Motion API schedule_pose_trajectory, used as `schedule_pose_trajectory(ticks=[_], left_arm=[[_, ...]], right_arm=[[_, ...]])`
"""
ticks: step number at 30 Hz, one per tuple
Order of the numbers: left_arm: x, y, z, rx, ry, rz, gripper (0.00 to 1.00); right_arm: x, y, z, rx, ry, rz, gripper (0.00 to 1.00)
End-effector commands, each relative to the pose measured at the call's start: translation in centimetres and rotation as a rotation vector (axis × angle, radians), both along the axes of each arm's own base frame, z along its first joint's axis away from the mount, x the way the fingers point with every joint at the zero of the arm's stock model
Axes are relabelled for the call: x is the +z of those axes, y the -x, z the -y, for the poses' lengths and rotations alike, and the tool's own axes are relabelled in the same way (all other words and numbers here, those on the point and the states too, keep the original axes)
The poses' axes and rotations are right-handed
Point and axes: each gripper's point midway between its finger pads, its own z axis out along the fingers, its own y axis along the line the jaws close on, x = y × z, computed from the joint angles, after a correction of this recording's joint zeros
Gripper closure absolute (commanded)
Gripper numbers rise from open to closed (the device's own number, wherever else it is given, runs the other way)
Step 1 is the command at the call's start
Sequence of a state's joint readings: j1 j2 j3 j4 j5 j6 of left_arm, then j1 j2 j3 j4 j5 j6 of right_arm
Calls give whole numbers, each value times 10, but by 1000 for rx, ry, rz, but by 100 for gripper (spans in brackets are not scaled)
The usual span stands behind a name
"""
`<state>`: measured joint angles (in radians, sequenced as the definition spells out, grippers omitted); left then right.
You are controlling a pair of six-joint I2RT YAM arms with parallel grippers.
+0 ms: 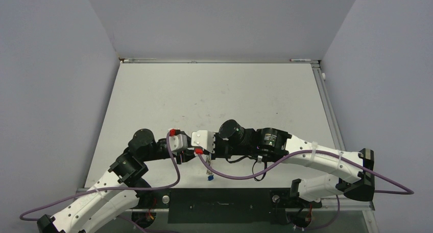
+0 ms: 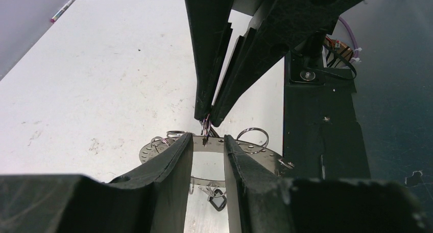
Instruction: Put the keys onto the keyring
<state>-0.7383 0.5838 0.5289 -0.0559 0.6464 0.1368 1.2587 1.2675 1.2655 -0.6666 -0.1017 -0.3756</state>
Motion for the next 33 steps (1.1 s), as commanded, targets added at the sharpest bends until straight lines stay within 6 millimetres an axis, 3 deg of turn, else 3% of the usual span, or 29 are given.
schedule_pose_trajectory(ticks=[1, 13, 18, 29, 33], left_arm=[[13, 3, 3, -23, 37, 23, 71], [25, 2, 2, -18, 73, 66, 58], [24, 3, 3, -28, 71, 62, 73], [16, 2, 6, -35, 43, 32, 76], [17, 4, 7, -47, 47, 31, 88]], right_arm=[[20, 1, -16, 24, -88, 25, 95], [18, 2, -20, 37, -83, 17, 95], [20, 2, -21, 42, -90, 21, 95], [27, 2, -21, 43, -111, 37, 95], [27, 3, -21, 46, -113, 37, 95]])
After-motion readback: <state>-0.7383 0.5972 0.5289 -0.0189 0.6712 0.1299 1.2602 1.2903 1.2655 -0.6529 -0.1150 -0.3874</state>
